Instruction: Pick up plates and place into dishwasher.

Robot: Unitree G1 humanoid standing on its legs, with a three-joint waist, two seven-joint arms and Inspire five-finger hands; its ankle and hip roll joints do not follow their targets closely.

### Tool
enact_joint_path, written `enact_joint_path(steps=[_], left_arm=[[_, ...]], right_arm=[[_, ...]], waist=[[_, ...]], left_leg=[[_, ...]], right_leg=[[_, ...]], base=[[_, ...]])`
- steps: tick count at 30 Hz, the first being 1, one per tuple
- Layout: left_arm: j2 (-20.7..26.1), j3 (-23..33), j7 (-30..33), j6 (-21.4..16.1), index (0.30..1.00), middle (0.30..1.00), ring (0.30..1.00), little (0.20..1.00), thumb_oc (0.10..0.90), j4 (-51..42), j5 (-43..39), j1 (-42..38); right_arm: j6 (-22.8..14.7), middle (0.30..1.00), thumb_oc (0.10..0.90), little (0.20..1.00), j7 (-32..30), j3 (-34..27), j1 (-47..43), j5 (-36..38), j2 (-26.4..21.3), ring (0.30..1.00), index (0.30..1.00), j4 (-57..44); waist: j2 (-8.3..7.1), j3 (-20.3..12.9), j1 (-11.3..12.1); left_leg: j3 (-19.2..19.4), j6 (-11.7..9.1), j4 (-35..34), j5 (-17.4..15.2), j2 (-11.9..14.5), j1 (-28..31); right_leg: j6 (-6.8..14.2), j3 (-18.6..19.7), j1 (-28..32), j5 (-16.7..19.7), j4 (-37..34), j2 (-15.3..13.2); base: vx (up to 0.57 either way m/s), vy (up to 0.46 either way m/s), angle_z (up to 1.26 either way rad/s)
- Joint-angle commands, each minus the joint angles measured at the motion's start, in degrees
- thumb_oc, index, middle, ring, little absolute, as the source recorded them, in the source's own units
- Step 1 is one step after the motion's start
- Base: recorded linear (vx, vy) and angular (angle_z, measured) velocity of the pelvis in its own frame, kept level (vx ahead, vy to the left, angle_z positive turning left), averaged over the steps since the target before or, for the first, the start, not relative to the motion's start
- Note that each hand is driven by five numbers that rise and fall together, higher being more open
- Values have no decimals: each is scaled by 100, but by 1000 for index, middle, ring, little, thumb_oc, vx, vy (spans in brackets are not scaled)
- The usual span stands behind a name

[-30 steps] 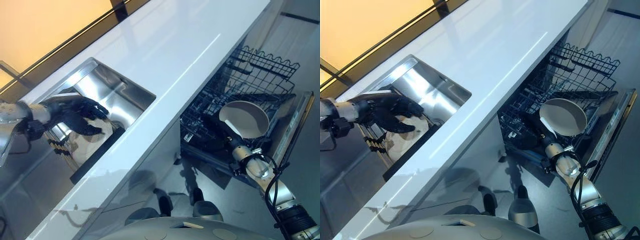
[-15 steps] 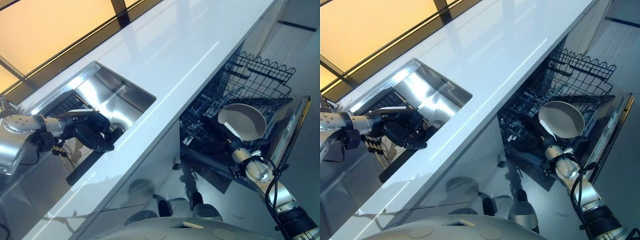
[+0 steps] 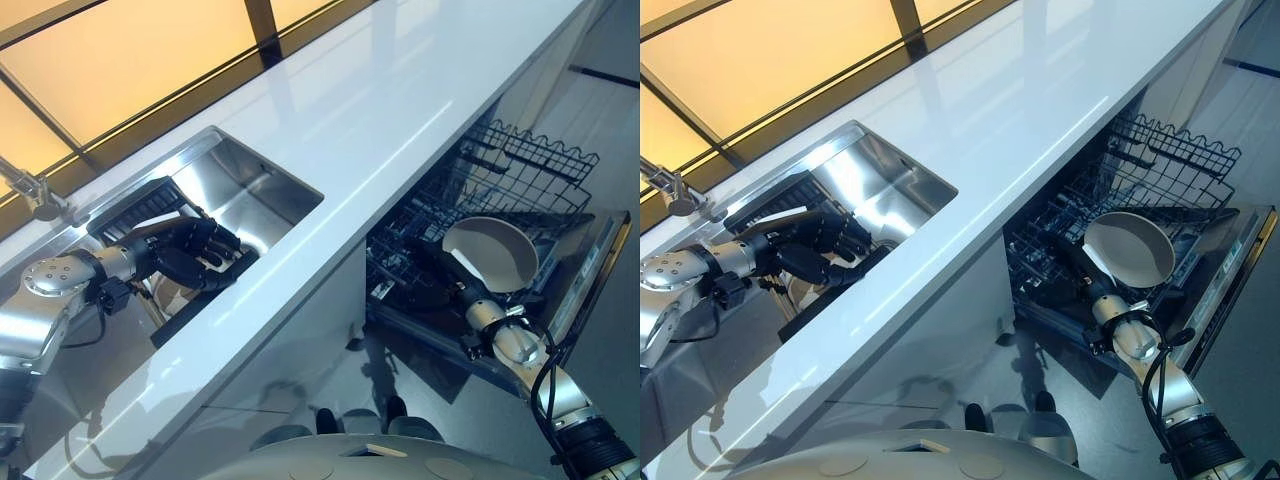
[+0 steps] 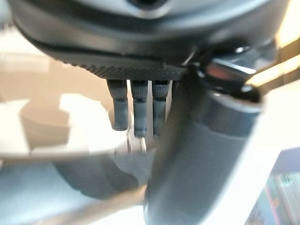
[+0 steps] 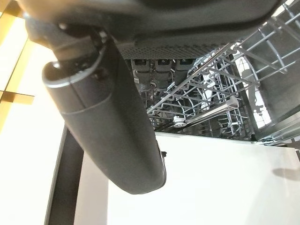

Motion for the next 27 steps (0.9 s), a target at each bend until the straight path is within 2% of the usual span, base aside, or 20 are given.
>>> enact_joint_path(steps=[1, 7, 10, 14, 20, 27], left_arm=[[706, 395, 764, -493, 900, 900, 900, 900, 800, 695, 851, -1152], [1079, -1, 998, -432, 900, 900, 900, 900, 800, 642, 1188, -1592], [1152, 106, 1280, -510, 900, 900, 900, 900, 800, 565, 1172, -1521], [1176, 276, 1348, -504, 900, 900, 900, 900, 800, 448, 1211, -1390], [1163, 306, 817, -312, 900, 900, 900, 900, 800, 436, 1523, -1161], [1085, -234, 134, -62, 900, 900, 900, 900, 800, 584, 1188, -1266]], right_arm=[[-573, 900, 800, 900, 41, -144, -353, -47, 24, 900, 900, -609], [-647, 900, 800, 900, 90, -145, -287, 14, -26, 900, 900, -655], [-674, 900, 800, 900, 142, -148, -235, -19, 46, 900, 900, -669], [-640, 900, 800, 900, 209, -154, -206, -40, 91, 900, 900, -718], [-573, 900, 800, 900, 289, -52, -306, -62, 103, 900, 900, -725], [-513, 900, 800, 900, 411, 136, -473, -17, 15, 900, 900, -656]], waist=[[-233, -155, -99], [-247, -187, -131], [-246, -188, -130], [-247, -200, -119], [-237, -212, -96], [-216, -208, -119]], left_leg=[[24, -25, 100, -224, -328, -221], [39, -78, 98, -242, -294, -193], [38, -91, 101, -241, -280, -182], [39, -104, 108, -239, -264, -179], [7, -106, 114, -246, -270, -163], [-10, -96, 114, -249, -270, -135]], right_leg=[[442, -76, -5, -301, 193, 35], [453, -81, -6, -313, 194, 59], [450, -79, -4, -326, 209, 69], [438, -85, 5, -349, 220, 72], [420, -87, 23, -382, 239, 78], [418, -47, 35, -410, 288, 109]], base=[[0, 0, 0], [-13, -24, 11], [0, -18, 3], [2, -8, 2], [6, -5, 3], [24, 0, 4]])
